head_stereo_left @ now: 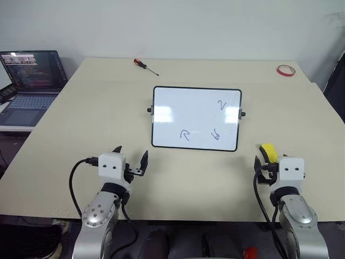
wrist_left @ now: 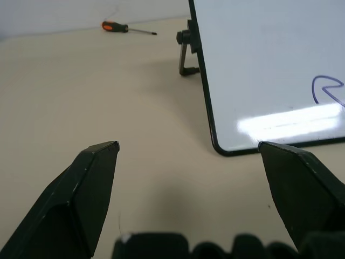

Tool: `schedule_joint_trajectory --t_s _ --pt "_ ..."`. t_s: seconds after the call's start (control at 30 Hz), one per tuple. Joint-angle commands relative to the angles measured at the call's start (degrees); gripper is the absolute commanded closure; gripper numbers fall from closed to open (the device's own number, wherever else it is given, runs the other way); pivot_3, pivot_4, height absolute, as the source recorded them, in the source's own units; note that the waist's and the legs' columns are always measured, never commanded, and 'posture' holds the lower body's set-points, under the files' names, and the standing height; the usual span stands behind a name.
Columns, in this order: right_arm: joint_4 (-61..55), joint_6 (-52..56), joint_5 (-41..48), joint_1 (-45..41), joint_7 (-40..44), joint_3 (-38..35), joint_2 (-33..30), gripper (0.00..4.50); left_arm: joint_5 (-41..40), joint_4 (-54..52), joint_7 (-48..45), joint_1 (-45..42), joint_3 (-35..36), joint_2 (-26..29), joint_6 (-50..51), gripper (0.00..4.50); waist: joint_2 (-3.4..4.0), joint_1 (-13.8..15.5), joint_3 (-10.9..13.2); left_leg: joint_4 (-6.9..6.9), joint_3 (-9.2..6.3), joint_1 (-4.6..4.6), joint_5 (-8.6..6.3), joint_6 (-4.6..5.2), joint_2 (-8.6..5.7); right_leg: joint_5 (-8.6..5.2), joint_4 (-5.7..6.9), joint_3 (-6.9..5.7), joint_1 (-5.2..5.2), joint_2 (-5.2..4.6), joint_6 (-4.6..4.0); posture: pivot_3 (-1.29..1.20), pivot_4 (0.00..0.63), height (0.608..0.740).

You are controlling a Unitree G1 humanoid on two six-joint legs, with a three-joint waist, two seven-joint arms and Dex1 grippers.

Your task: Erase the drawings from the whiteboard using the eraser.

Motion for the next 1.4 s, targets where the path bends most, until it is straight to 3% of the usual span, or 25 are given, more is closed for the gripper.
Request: schedule_joint_trajectory --t_s 0.03,0.57,1.0,1.07,1.2,1.4 --pt "-0.05 -0.71 0.58 -1.73 0.8 -0.3 -0.85 0.02 -0.57 -1.36 -0.15 -0.91 1.34 0.5 -1.34 0.0 0.0 -0.01 0.0 0.0 -0.01 0.0 0.0 0.0 0.0 0.0 0.01 -0.01 0.0 0.01 0.0 0.0 0.15 0.74" --pt "4.24 -3.88 0.0 -5.21 -1.7 -0.91 0.39 0.02 -0.27 6.95 -1.01 -7.39 2.15 1.32 -6.59 0.0 0.0 0.02 0.0 0.02 0.02 0.01 0.0 0.0 -0.02 0.0 0.09 -0.08 -0.03 0.01 0.0 0.0 0.15 0.74" --pt "6.41 -4.84 0.67 -6.74 -2.21 -1.85 0.42 0.02 0.61 6.44 0.27 -8.76 0.46 0.17 -6.34 0.0 0.0 0.02 0.0 0.03 0.05 0.01 0.0 0.0 -0.02 0.0 0.18 -0.05 -0.07 0.01 0.01 0.0 0.15 0.74" --pt "5.61 -3.71 1.18 -7.16 -1.97 -2.6 0.09 0.02 -0.05 6.32 -1.25 -11.27 0.43 1.52 -5.55 0.0 0.0 0.05 0.0 0.05 0.05 0.01 0.01 0.0 -0.03 0.0 0.21 -0.07 -0.07 0.01 0.0 0.0 0.15 0.74" --pt "3.28 0.97 2.93 -7.52 -0.21 -4.15 -1.52 0.02 -5.37 6.78 -12.95 -19.21 -4.13 6.39 -4.73 0.0 0.0 0.12 0.0 0.06 0.05 0.0 0.02 0.0 -0.05 0.0 0.26 -0.16 -0.08 0.08 0.0 0.0 0.15 0.74" --pt "2.15 8.59 6.74 -9.01 2.86 -4.85 -3.58 0.02 -10.09 13.9 -26.97 -29.82 -12.28 8.15 -3.92 0.0 0.01 -0.12 0.0 0.05 0.1 0.02 0.02 0.0 -0.05 0.0 0.27 -0.11 -0.08 0.28 0.01 0.0 0.15 0.74"
